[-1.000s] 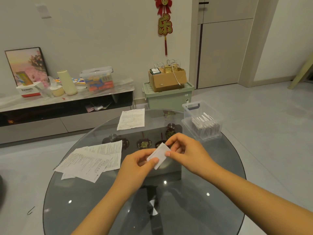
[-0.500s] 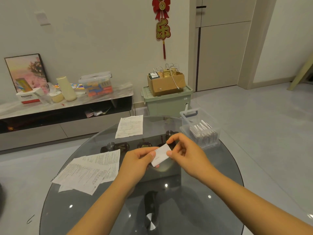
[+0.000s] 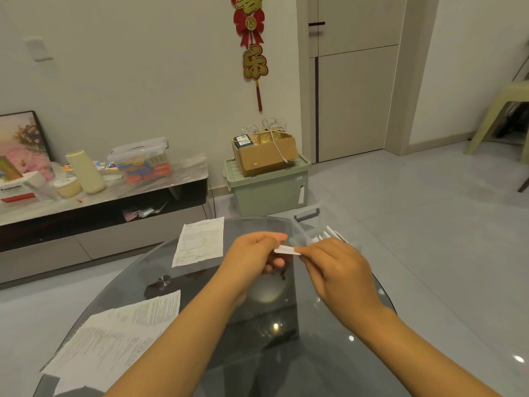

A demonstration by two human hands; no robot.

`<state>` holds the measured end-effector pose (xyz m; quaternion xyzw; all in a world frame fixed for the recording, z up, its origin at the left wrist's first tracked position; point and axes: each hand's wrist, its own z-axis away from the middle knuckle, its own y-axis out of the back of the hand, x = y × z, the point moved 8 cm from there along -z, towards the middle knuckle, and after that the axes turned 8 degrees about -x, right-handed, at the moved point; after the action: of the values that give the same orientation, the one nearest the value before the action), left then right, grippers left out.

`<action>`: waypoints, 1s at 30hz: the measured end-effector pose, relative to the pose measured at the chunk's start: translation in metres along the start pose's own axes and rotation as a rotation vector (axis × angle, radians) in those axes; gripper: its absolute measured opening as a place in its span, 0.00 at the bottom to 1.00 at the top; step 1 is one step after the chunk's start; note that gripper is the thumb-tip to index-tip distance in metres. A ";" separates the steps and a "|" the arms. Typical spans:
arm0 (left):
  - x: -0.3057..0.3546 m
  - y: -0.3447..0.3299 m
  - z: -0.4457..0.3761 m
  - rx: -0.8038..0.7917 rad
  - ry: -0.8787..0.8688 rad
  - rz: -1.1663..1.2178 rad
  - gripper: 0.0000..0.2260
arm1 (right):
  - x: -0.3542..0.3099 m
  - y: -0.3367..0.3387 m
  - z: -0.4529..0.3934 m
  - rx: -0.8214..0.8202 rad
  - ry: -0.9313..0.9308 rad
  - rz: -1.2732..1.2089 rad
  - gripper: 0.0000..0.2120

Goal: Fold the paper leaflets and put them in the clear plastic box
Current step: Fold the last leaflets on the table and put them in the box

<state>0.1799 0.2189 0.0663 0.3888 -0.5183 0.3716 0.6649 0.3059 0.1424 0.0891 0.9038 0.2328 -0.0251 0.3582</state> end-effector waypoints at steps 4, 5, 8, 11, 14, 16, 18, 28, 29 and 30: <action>0.014 -0.024 -0.019 -0.076 -0.035 -0.011 0.12 | 0.024 0.003 -0.001 -0.006 -0.091 0.024 0.07; 0.018 -0.028 -0.024 -0.092 -0.048 -0.002 0.13 | 0.031 0.002 -0.002 -0.012 -0.126 0.030 0.06; 0.024 -0.044 -0.046 -0.130 -0.104 0.026 0.13 | 0.062 0.006 -0.006 0.015 -0.274 0.039 0.04; 0.029 -0.052 -0.060 -0.095 -0.212 -0.185 0.13 | 0.090 0.013 -0.005 0.061 -0.432 0.005 0.04; 0.028 -0.074 -0.072 -0.167 -0.358 -0.582 0.14 | 0.109 0.015 -0.004 0.068 -0.516 0.013 0.06; 0.027 -0.089 -0.078 -0.212 -0.457 -0.857 0.17 | 0.116 0.013 -0.003 0.038 -0.550 0.006 0.08; 0.022 -0.099 -0.088 -0.260 -0.507 -1.038 0.20 | 0.122 0.006 -0.003 -0.006 -0.592 -0.011 0.11; 0.004 -0.118 -0.114 -0.415 -0.623 -1.201 0.33 | 0.132 -0.005 -0.001 -0.083 -0.665 -0.013 0.05; 0.003 -0.118 -0.114 -0.412 -0.623 -1.203 0.34 | 0.132 -0.007 -0.002 -0.084 -0.667 0.008 0.04; 0.004 -0.118 -0.113 -0.404 -0.628 -1.209 0.35 | 0.132 -0.007 -0.003 -0.088 -0.665 0.037 0.04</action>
<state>0.3324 0.2717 0.0365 0.5663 -0.4376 -0.2957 0.6328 0.4199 0.2020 0.0591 0.8338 0.0873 -0.3021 0.4538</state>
